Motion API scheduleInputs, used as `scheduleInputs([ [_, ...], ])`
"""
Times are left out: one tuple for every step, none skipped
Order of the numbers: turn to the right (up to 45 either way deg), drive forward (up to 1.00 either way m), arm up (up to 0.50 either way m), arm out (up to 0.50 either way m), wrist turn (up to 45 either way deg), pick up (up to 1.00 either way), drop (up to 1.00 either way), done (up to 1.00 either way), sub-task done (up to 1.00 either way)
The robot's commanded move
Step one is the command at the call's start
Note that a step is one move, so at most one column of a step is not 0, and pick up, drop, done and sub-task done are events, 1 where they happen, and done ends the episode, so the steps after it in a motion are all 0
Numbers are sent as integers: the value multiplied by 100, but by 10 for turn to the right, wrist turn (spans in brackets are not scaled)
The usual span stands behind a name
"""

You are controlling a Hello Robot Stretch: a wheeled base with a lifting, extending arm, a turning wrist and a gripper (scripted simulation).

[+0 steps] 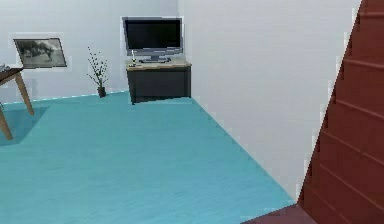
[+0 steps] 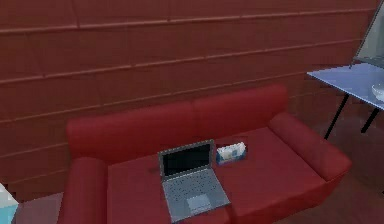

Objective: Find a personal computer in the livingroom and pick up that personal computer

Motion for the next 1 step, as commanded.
scheduleInputs([
  [0, 0, 44, 0, 0, 0, 0, 0, 0],
])
